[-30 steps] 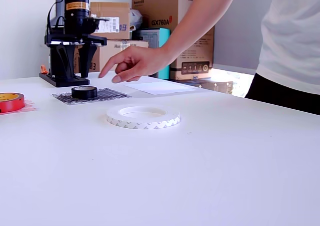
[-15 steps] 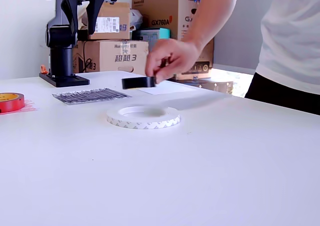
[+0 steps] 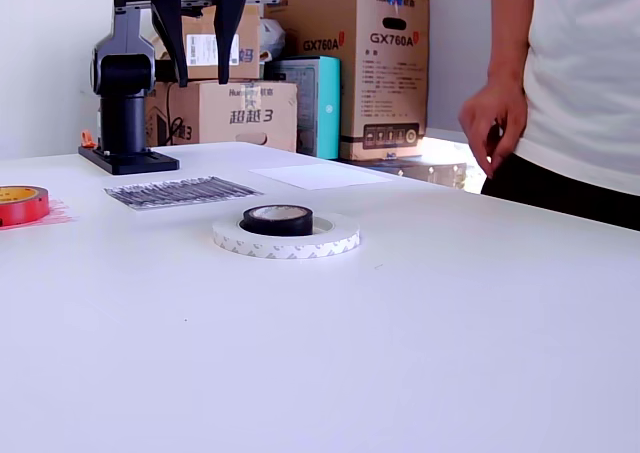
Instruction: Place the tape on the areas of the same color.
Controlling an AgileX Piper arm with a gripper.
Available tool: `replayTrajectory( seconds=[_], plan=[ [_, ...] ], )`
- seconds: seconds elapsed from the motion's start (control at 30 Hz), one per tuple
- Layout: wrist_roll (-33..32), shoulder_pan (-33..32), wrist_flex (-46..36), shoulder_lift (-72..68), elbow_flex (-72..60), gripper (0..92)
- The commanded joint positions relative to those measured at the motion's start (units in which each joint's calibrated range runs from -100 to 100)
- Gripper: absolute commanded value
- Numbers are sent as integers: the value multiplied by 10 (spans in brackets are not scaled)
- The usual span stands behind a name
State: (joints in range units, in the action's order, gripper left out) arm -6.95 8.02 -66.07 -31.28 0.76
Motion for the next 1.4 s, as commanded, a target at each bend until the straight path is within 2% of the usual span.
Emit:
replayTrajectory(
  seconds=[0.0, 0.4, 1.0, 1.37],
  plan=[
    [-23, 4, -5, -68, -57, 412],
    [-27, -7, -1, -156, -79, 410],
    [-33, -68, 3, -162, -93, 410],
    [-88, -100, 3, -169, -106, 410]
  ],
)
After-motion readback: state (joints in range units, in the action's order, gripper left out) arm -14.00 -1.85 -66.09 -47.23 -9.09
